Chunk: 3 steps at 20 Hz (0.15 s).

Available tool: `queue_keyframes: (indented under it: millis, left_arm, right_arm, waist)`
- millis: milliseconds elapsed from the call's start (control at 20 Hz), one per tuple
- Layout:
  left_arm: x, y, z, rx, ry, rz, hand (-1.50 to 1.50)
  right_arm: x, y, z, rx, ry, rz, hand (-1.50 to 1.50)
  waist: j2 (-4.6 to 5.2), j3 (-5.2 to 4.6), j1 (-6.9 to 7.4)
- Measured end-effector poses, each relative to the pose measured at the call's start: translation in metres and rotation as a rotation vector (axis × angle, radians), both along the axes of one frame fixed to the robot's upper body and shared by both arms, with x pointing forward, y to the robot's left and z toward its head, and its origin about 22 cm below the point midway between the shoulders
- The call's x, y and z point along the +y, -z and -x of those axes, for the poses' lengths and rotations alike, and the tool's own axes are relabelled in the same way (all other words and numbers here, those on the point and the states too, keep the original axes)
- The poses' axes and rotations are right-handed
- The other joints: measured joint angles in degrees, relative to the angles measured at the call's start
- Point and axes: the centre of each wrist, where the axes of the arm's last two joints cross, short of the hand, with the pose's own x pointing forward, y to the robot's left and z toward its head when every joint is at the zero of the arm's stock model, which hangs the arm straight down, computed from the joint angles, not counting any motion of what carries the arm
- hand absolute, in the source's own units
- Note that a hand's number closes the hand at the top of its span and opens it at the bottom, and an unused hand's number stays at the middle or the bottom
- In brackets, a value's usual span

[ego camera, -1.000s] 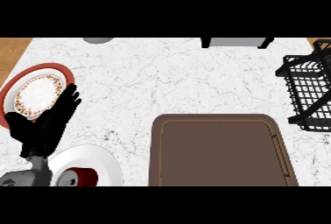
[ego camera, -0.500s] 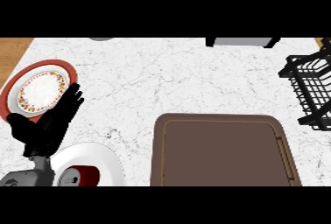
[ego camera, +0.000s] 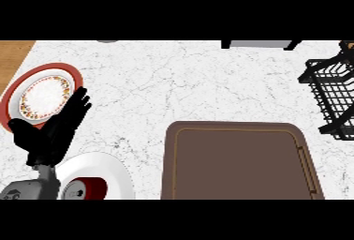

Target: Pick the bell pepper from the tray and place it in the tiered basket

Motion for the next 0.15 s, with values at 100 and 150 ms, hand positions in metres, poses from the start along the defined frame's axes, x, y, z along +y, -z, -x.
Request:
queue_keyframes:
  millis: [100, 150]
  left_arm:
    - [-0.0005, -0.0017, -0.0007, -0.005, -0.003, -0.001, 0.00]
    - [0.0002, -0.0016, 0.0001, -0.004, -0.004, 0.000, 0.00]
  right_arm:
    - [-0.0048, -0.0007, 0.0091, 0.003, 0.006, 0.009, -1.50]
    - [-0.0068, -0.0005, 0.0130, 0.001, 0.011, 0.013, -1.50]
  waist:
    - [0.06, 0.08, 0.06]
    - [0.10, 0.14, 0.18]
